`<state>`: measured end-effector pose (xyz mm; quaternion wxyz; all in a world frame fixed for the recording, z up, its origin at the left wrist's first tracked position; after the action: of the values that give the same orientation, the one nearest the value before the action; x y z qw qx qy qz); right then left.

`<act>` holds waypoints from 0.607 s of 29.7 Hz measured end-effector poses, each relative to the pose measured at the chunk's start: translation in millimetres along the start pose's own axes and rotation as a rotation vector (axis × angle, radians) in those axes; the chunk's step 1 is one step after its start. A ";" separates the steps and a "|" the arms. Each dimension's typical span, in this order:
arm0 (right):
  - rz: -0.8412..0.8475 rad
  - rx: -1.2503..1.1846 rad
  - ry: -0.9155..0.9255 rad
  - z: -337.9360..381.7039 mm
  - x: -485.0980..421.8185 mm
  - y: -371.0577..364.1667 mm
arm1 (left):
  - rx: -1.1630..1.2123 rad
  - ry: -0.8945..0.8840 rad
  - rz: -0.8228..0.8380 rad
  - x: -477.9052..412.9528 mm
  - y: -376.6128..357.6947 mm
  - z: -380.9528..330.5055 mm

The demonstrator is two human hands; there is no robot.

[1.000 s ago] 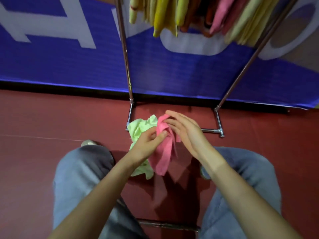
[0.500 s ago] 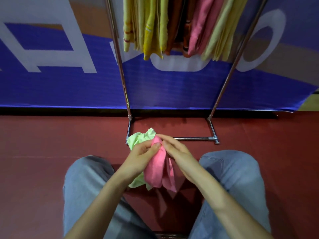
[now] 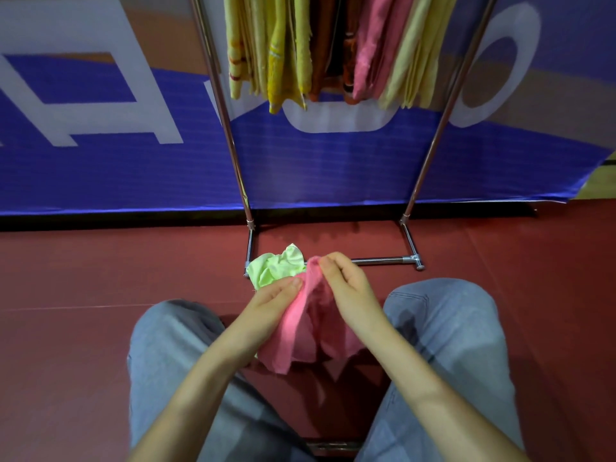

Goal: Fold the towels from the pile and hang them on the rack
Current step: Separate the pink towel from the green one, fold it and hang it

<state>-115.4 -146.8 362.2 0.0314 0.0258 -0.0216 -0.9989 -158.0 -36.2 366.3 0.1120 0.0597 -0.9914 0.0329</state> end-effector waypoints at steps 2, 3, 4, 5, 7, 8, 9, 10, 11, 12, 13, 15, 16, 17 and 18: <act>-0.035 0.063 0.051 4.2 -4.9 4.6 | -0.011 0.019 -0.009 1.5 1.8 0.8; -0.036 0.103 0.077 5.4 -7.6 6.3 | -0.036 0.006 0.014 2.2 2.3 0.9; -0.034 0.142 0.100 6.4 -10.0 8.6 | -0.059 -0.013 0.042 3.2 2.8 1.8; -0.032 0.176 0.114 6.6 -12.3 10.8 | -0.071 -0.024 0.061 4.2 3.5 2.4; -0.036 0.216 0.119 5.1 -15.7 15.8 | -0.086 -0.039 0.067 3.4 6.0 3.2; -0.044 0.230 0.117 3.7 -16.9 18.9 | -0.118 -0.064 0.058 1.3 7.2 3.4; -0.047 0.244 0.114 2.6 -17.4 20.9 | -0.139 -0.091 0.043 0.4 8.3 2.4; -0.048 0.258 0.109 1.3 -17.6 22.7 | -0.127 -0.104 0.037 0.1 9.8 2.1; -0.044 0.270 0.102 0.0 -17.9 24.7 | -0.095 -0.098 0.043 0.2 9.6 1.2; -0.034 0.284 0.096 -0.7 -17.5 25.9 | -0.070 -0.092 0.054 0.4 9.5 1.7; -0.021 0.297 0.090 -1.4 -17.1 26.3 | -0.058 -0.090 0.064 0.8 9.3 1.5; 0.001 0.314 0.078 -2.6 -16.2 26.7 | -0.059 -0.114 0.072 2.3 8.0 0.6; 0.023 0.320 0.073 -3.2 -15.3 26.7 | -0.071 -0.132 0.065 2.2 8.8 1.4; 0.061 0.330 0.071 -4.1 -14.3 26.6 | -0.087 -0.146 0.053 1.7 10.4 2.1; 0.116 0.346 0.070 -4.4 -13.4 26.5 | -0.108 -0.162 0.040 0.5 13.1 2.2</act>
<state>-100.2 -172.6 359.6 0.0850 0.0643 -0.1936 -0.9753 -160.7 -23.4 363.7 0.0336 0.0363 -0.9985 -0.0234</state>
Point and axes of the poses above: each hand's wrist, its own x-axis away from the middle knuckle, its own y-axis out of the back of the hand, z = x × y, the point moved 4 cm from there along -x, towards the middle knuckle, and after that the axes turned 12 degrees about -z, right-handed, at the moved point
